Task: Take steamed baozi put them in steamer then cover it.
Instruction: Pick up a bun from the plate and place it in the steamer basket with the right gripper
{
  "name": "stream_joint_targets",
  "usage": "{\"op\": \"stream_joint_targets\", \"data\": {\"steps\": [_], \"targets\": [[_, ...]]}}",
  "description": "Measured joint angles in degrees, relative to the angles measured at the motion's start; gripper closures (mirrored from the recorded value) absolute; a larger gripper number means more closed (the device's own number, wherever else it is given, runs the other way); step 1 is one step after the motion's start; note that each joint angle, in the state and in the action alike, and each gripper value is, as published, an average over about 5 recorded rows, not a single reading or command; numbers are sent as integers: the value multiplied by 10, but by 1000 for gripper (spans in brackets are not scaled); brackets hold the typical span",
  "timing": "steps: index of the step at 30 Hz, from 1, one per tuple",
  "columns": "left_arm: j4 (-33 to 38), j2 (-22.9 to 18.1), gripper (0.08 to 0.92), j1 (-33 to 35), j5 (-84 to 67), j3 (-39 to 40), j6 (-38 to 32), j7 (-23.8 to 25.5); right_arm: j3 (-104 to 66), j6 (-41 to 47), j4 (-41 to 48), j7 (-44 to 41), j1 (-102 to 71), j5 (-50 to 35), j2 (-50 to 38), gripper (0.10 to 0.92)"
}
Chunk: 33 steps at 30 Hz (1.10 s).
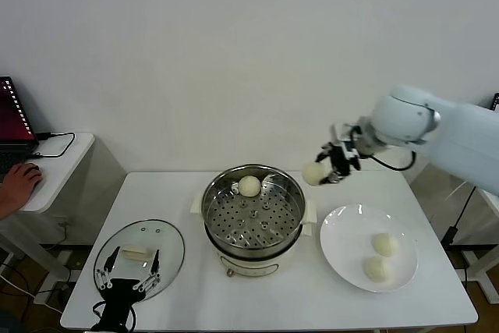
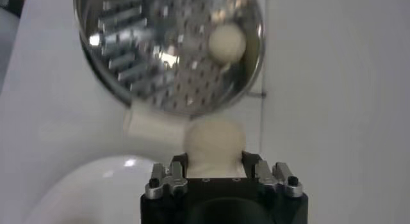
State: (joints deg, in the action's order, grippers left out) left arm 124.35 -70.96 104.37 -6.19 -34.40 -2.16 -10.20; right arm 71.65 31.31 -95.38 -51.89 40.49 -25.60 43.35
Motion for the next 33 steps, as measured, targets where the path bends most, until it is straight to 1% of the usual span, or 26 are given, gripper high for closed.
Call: {"op": "stream_joint_targets", "data": {"steps": [6,14,20,27,30,33], "targets": [[3,1,177,2,-4,-8,0,0,-1,27,41,19,-14,-33,94,482],[7,-2,177,2,-6,-16,0,0,-1,49,110,37,-64,-40,198,482],[9,-4,177,2,-6,-17,0,0,-4,61,151,49,-100,-34,252,482],[10,-4,177,1,-6,-18,0,0,-4,71,185,60,-131,-30,293,474],[11,-4,177,1,-6,-17,0,0,-3,75,195,64,-142,-28,304,457],[11,-3,177,2,-5,-17,0,0,-2,79,201,67,-150,-25,311,391]]}}
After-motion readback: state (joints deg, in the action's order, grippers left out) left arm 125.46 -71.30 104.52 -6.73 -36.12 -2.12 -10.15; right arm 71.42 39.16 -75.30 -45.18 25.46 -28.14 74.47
